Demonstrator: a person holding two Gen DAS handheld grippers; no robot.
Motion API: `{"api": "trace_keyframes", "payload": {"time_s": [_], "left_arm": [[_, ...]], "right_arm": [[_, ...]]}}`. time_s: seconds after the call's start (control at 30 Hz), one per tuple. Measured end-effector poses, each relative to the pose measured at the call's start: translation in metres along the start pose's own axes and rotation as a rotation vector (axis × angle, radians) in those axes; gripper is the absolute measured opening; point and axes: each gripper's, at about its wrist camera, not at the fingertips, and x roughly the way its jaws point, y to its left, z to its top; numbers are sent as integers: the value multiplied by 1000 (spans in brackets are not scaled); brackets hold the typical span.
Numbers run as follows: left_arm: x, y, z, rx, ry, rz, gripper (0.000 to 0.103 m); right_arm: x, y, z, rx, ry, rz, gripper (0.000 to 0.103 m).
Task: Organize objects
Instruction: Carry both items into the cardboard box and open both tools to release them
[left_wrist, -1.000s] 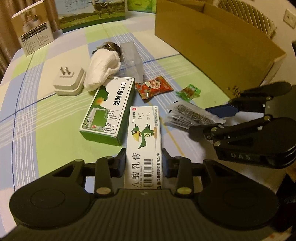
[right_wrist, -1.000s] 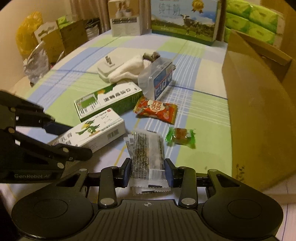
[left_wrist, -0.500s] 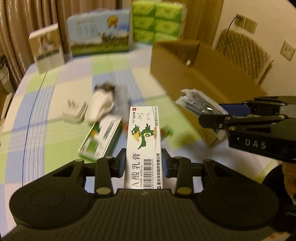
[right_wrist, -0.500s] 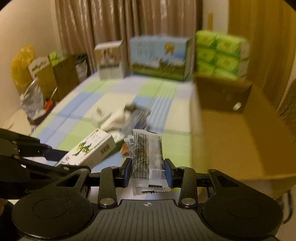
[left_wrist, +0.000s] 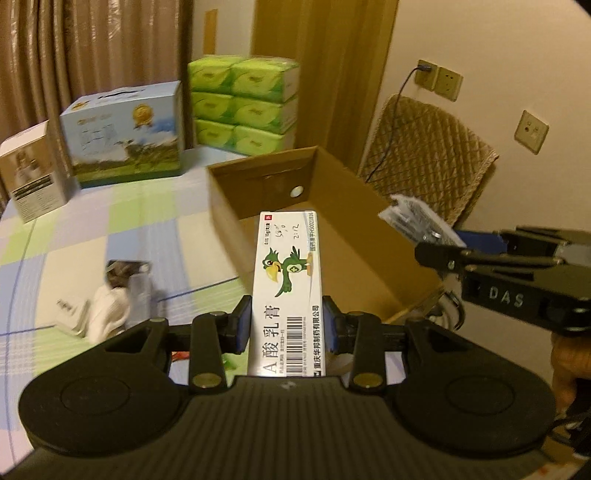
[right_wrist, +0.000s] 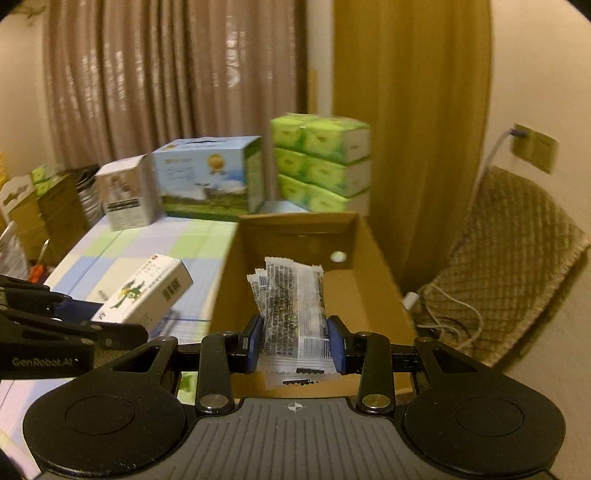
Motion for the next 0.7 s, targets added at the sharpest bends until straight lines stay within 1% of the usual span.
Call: {"api": "trace_keyframes", "payload": {"time_s": [0.17,0.27,0.4,0.53,0.6,0.63,0.7], "left_arm": [[20,-24,13,13,12,-25,33],[32,-32,19,19,21,-37,33],[48,-37,28,24,23,-43,33],[63,-37,36,31,4,-52,33],[70,-35,38,29,-2,-29,36],[71,-33,38,28,-6,-23,40],[70,-27,37,23,-14,-14,41]], "right_arm": [[4,-27,1,38,11,-17,34],[6,-38,1,57,13,-20,34],[14,-48,2,67,18,-21,34],[28,-54,3,82,27,-24,34],[32,-56,1,91,35,-23,34],[34,-57,0,93,40,-21,34],[37,-57,-3,95,49,-16,34]]}}
